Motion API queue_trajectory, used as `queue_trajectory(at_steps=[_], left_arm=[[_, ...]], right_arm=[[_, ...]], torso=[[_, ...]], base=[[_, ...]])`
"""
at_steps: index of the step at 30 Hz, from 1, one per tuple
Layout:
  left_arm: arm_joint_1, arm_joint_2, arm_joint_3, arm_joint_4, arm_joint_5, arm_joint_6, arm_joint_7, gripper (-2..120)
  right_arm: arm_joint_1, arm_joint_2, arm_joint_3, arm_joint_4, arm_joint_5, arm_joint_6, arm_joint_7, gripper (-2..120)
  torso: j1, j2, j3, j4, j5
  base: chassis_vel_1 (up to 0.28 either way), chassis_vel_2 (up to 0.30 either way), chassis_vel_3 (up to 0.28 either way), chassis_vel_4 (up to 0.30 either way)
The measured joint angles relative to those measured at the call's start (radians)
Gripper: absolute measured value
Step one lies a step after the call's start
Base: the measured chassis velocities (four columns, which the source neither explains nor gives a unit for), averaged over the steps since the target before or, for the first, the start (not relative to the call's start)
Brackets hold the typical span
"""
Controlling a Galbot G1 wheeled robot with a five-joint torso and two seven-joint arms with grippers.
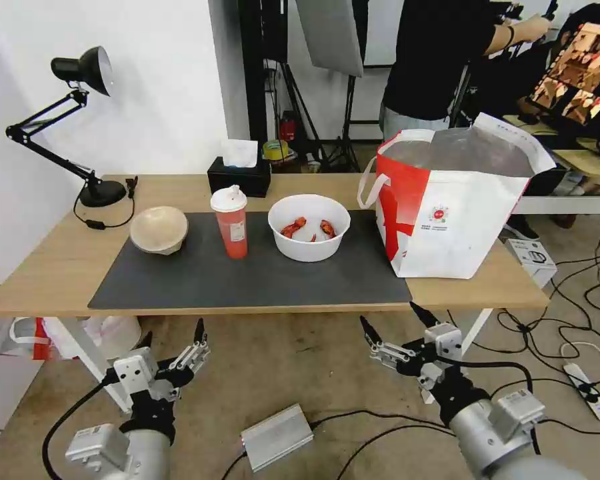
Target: Pick up the trash from the table and place it into the takeout bag.
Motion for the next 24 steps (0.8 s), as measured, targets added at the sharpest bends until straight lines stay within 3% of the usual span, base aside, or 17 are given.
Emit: queue_trajectory(at_steps=[4, 24], left_arm=[[-0.006, 0.001, -0.007, 0.0, 0.0, -0.048, 0.023, 97], [-0.008, 0.002, -0.006, 0.001, 0.003, -0.062, 0.029, 97]], right_arm=[[0.003, -0.002, 0.001, -0.002, 0.0, 0.012, -0.008, 100], [0.085, -0.132, 0.055, -0.029, 0.089, 0.09, -0.066, 100]], torso=[[0.0, 0.0, 0.0, 0.0, 0.0001], [0.0, 0.0, 0.0, 0.0, 0.0002]], base=[[0.0, 0.0, 0.0, 0.0], [0.0, 0.0, 0.0, 0.0]])
